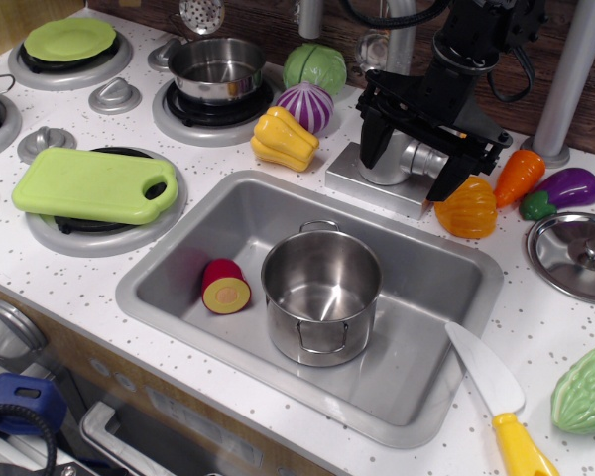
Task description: Turn lever vertical to front
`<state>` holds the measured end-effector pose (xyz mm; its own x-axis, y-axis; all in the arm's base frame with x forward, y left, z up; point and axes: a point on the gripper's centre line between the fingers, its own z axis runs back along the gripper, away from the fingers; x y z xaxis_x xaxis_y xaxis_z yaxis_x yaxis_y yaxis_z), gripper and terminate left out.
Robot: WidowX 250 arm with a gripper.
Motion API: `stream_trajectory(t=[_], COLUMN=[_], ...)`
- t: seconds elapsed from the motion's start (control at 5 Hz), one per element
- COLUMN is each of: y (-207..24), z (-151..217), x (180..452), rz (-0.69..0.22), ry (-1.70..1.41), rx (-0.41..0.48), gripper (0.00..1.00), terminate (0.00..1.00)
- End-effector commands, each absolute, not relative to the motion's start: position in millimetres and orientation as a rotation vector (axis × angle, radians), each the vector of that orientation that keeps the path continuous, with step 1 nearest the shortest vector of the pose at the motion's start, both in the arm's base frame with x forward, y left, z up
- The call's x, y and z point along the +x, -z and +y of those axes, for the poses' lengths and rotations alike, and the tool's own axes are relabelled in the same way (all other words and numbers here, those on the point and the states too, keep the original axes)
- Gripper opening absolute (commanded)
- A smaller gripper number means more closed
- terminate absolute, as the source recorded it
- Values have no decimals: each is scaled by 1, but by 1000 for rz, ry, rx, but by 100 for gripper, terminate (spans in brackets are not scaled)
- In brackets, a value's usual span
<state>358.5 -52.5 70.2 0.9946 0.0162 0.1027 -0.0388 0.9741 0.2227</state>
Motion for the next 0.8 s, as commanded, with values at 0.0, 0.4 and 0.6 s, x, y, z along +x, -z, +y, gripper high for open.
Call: stream_trajectory(t=[0.0, 0.4, 0.6], y=[-70, -96, -108], z=[-52, -63, -69], x=[359, 387, 402], rz=[-101, -219, -352], ry=[-28, 8, -13], rx=[226, 297, 309], gripper=[100, 100, 100], terminate=[0, 0, 0])
